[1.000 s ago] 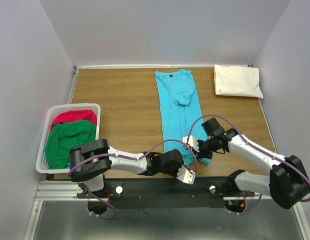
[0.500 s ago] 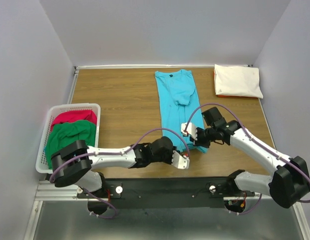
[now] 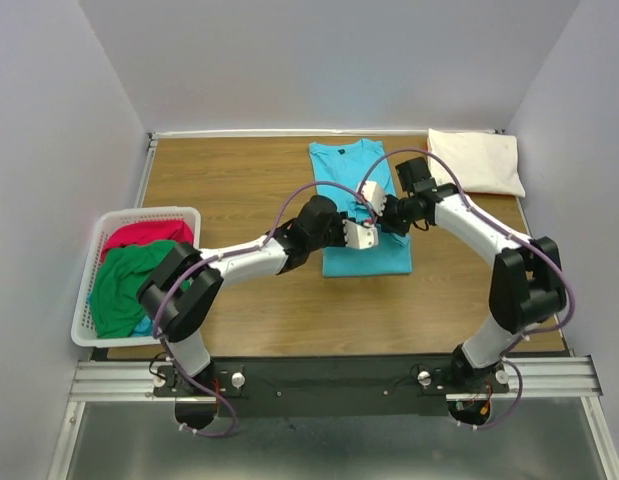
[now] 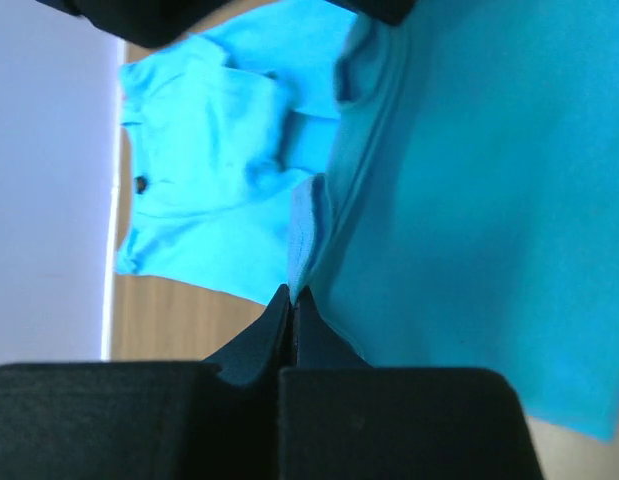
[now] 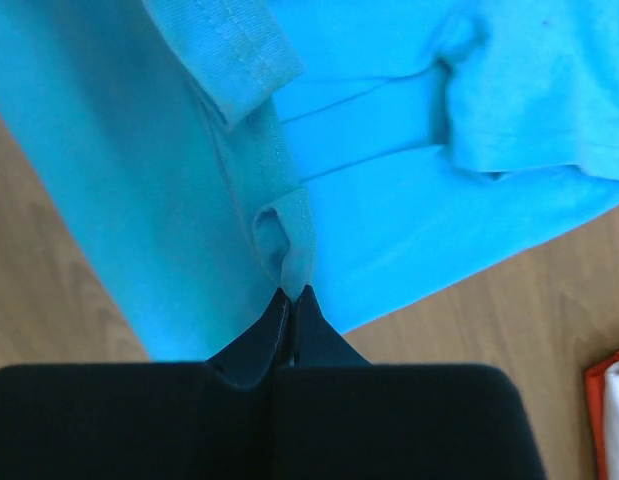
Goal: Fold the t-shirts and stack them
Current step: Fold the tshirt
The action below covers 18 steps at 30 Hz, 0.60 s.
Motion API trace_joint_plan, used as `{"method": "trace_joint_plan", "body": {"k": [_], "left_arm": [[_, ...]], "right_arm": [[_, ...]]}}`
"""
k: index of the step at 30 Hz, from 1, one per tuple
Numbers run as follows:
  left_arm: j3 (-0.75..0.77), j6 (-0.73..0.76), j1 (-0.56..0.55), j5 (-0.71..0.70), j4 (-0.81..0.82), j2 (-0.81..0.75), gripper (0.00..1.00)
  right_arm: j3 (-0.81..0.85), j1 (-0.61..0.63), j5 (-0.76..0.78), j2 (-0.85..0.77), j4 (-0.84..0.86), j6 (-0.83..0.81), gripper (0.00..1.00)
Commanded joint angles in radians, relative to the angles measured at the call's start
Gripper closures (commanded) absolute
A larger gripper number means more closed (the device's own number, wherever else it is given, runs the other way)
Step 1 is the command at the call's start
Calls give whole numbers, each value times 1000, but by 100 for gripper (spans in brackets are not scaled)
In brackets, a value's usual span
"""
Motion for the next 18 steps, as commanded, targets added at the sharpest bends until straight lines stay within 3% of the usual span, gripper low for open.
{"method": "trace_joint_plan", "body": {"k": [1,8,18], "left_arm": [[113,50,62,49,15,107,100],[260,44,141,72,11,253,100],[372,54,190,81,-29,356,100]], "right_arm": [[135,-34,46,117,33,14,100],[366,-65,64,312,45,43,100],[524,-69,92,467,48,77,99]]}}
